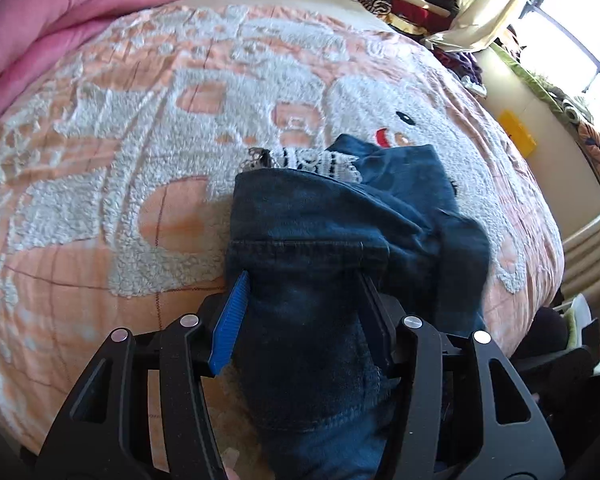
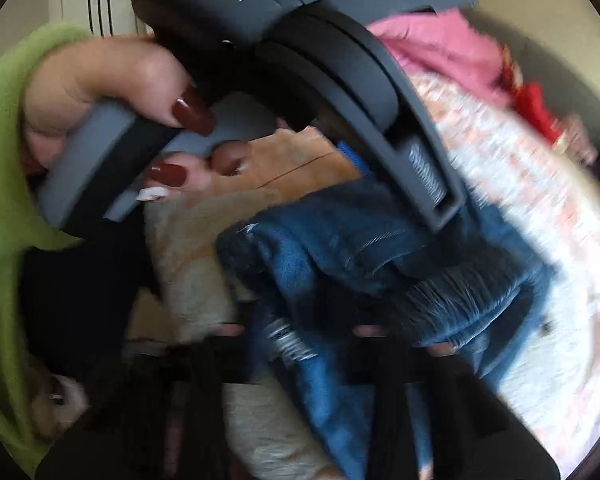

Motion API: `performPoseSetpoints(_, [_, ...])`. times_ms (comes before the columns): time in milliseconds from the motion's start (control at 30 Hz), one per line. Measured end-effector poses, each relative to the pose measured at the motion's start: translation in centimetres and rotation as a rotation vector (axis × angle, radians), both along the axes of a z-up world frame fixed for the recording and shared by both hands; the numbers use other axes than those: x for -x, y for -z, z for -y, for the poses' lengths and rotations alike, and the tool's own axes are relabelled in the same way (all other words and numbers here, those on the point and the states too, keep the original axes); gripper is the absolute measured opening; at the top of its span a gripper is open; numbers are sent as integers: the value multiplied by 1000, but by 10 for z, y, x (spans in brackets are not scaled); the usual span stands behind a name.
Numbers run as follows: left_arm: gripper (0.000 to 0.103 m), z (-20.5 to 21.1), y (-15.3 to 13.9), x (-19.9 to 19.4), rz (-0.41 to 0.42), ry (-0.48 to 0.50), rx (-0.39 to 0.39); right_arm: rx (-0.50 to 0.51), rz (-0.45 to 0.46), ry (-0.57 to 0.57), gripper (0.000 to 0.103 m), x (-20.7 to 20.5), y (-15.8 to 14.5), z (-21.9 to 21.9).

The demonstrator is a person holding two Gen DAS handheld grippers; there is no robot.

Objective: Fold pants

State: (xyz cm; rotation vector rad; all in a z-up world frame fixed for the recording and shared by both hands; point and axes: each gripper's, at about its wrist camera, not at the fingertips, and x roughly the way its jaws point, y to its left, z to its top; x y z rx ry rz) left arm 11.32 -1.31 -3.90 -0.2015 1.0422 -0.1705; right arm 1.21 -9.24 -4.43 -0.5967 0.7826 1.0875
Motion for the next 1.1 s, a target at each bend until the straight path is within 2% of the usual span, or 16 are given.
performPoseSetpoints(33, [45,-1,0,0,1,-3,6,-16,-35,3,9,0,-2,5])
performPoseSetpoints(100, [46,-1,-1,2,10,0,5,-17,-27,-3,8,6,-5,15])
performPoseSetpoints(267, [48,1,1,3,26,-13,3,-9,-65,38,10,6,18,21])
performPoseSetpoints(367, [52,2,-3,8,44,-21,1,-22,-71,48,12,9,10,23])
performPoseSetpoints(400, [56,2,-5,10,48,-22,3,-31,-72,53,18,8,4,27])
performPoseSetpoints(433, [58,2,-8,12,57,-23,5,-53,-73,60,31,5,-5,33])
performPoseSetpoints(500, [58,1,-13,15,74,-27,7,-86,-64,86,47,5,-19,42])
performPoseSetpoints(600, [62,1,-21,21,100,-36,0,-143,-36,149,49,3,-40,61])
performPoseSetpoints(633, [62,1,-24,23,108,-38,-4,-160,-15,184,56,1,-47,69])
performPoseSetpoints(733, [67,1,-32,30,136,-44,-18,-213,25,293,66,-10,-64,90])
performPoseSetpoints(767, [67,1,-35,32,146,-45,-23,-225,29,326,67,-14,-67,96])
performPoseSetpoints(833, [68,1,-40,36,162,-47,-32,-255,21,400,78,-27,-71,112])
performPoseSetpoints(933, [73,1,-44,40,178,-47,-46,-277,-2,484,81,-43,-74,134])
performPoseSetpoints(1100, [75,1,-44,44,182,-51,-57,-266,-33,579,81,-63,-67,147])
